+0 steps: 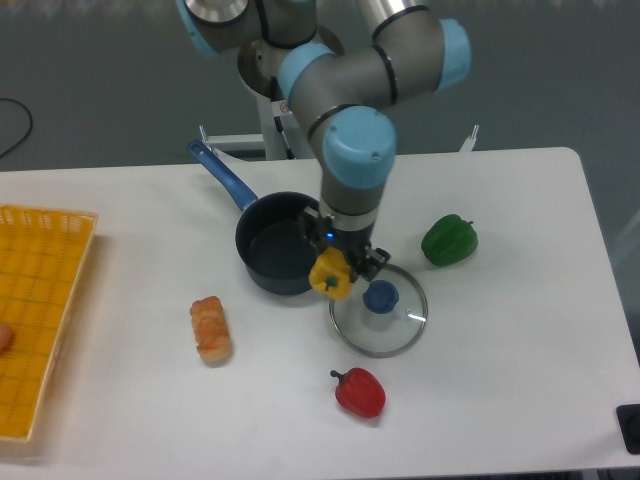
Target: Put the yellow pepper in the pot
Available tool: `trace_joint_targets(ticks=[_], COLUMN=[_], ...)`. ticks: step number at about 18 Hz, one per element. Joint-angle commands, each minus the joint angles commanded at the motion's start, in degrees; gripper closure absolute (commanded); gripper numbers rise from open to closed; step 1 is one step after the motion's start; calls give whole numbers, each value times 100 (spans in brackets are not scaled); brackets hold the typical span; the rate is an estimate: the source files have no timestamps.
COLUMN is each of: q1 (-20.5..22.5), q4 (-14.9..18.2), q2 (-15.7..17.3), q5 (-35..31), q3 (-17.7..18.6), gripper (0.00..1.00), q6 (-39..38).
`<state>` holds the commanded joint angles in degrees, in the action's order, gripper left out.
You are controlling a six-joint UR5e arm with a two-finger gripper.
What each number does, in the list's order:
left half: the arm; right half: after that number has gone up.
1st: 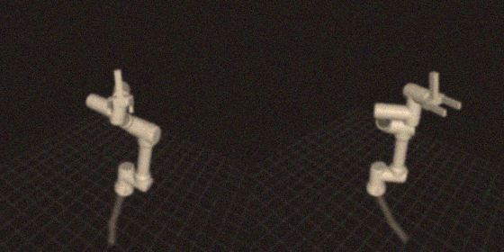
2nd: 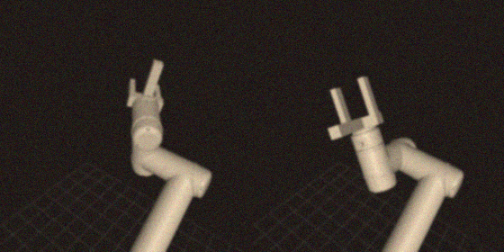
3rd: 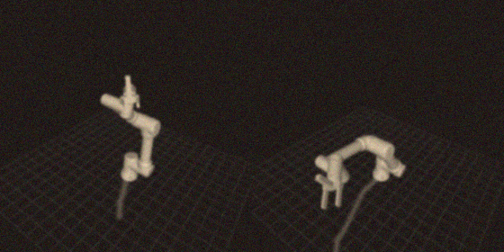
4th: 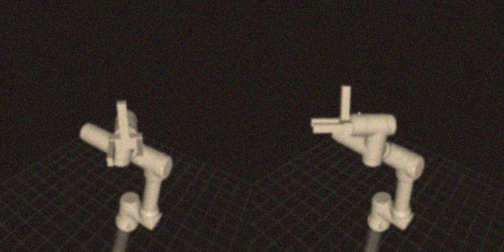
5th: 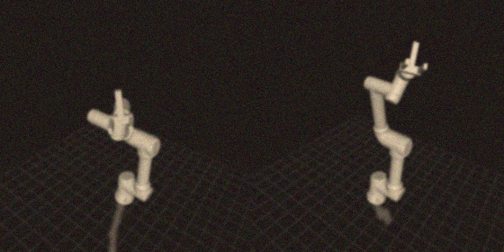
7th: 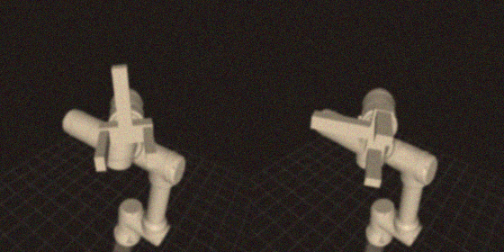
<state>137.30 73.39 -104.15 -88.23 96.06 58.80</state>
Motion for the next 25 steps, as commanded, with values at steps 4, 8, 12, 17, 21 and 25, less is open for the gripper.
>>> trace_joint_targets(ticks=[4, 8, 12, 17, 21, 25], q1=[-326, -467, -581, -625, -730, -766], q4=[27, 88, 167, 141, 123, 97], q2=[88, 210, 264, 457, 475, 413], q5=[-115, -246, -501, -599, -669, -678], q3=[105, 272, 413, 703, 861, 888], gripper=[41, 41, 41, 41, 40, 40], q6=[-184, -141, -132, -123, -141, -167])
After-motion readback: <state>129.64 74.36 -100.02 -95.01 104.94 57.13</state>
